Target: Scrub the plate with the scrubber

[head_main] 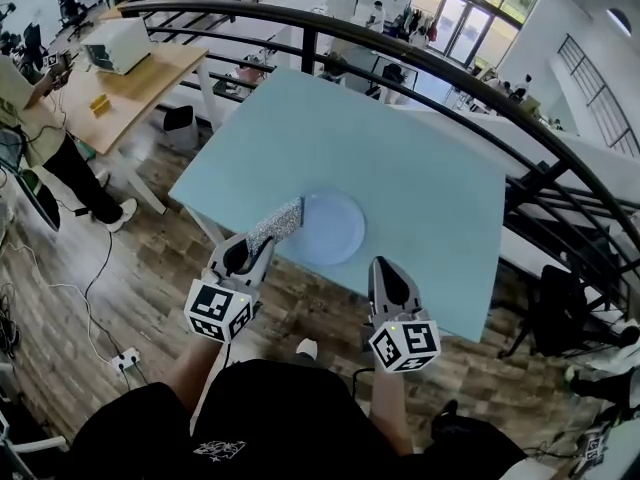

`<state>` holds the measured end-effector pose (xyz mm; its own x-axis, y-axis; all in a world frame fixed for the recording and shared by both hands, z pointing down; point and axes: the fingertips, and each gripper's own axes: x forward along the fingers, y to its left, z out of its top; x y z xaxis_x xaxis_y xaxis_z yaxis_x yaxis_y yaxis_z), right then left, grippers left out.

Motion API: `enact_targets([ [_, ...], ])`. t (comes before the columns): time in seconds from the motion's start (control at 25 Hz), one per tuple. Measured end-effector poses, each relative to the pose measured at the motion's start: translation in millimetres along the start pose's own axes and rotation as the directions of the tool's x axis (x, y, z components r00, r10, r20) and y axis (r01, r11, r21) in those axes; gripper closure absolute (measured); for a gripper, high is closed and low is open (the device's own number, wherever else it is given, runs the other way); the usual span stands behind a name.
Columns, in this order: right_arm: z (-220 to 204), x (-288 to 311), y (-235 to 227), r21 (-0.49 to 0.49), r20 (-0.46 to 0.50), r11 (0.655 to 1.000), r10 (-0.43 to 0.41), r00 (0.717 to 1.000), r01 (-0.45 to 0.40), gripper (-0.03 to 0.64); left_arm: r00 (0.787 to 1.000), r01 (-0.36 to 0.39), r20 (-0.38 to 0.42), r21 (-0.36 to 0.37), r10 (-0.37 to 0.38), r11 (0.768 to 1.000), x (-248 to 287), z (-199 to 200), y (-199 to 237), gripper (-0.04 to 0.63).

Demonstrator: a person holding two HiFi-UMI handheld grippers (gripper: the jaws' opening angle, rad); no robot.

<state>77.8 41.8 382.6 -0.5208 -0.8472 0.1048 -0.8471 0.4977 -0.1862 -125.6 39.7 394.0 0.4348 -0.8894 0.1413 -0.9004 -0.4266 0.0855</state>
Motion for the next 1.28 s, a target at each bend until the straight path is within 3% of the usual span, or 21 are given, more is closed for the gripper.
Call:
enact_targets([
  [0.36,1.6,14.8,-50.1,0.016,-0.04,0.998,0.059,0.997,-0.059,0.611,0.997,-0.074,-0.034,-0.015,0.074,0.997,35.4,-5.0,-18.3,0.503],
  [0.68,-18.9,25.9,-79.0,0.036,-0.08,0.996,0.081,0.994,-0.078,0.611,0.995,-0.07,-0.08,-0.056,0.066,0.996,56.3,-24.7,-25.9,0.503],
  [1.08,-46.7,47.3,-98.7,0.067,-0.155,0.995,0.088,0.984,-0.079,0.611,0.986,-0.052,-0.16,-0.051,0.043,0.997,81.5,-39.6,-27.8,0.503],
  [1.28,-70.1,62.7,-112.4,0.107,-0.22,0.992,0.087,0.972,-0.064,0.611,0.97,-0.04,-0.242,-0.131,0.007,0.991,102.0,-67.9,-17.9,0.503],
])
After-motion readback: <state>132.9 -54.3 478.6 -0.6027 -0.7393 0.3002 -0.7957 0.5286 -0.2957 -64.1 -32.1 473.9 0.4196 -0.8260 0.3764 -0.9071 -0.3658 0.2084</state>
